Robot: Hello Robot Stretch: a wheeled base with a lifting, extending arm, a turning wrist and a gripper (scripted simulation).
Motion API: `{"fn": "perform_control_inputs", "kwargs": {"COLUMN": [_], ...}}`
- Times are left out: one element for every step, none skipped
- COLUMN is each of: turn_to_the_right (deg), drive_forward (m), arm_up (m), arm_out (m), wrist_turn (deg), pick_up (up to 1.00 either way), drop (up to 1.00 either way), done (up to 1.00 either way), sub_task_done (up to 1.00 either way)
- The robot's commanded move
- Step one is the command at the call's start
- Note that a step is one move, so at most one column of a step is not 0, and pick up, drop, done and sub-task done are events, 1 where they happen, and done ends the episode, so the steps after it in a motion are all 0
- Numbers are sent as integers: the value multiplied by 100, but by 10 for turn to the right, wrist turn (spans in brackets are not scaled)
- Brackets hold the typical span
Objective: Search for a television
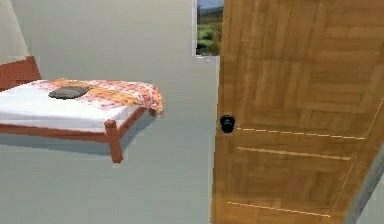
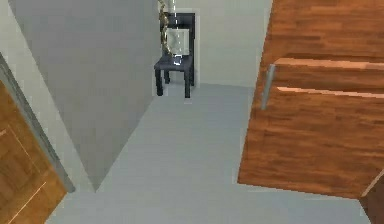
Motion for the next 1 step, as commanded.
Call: {"fn": "perform_control_inputs", "kwargs": {"turn_to_the_right": [-240], "drive_forward": [0], "arm_up": [0], "arm_out": [0], "wrist_turn": [0], "pick_up": [0], "drop": [0], "done": [0], "sub_task_done": [0]}}
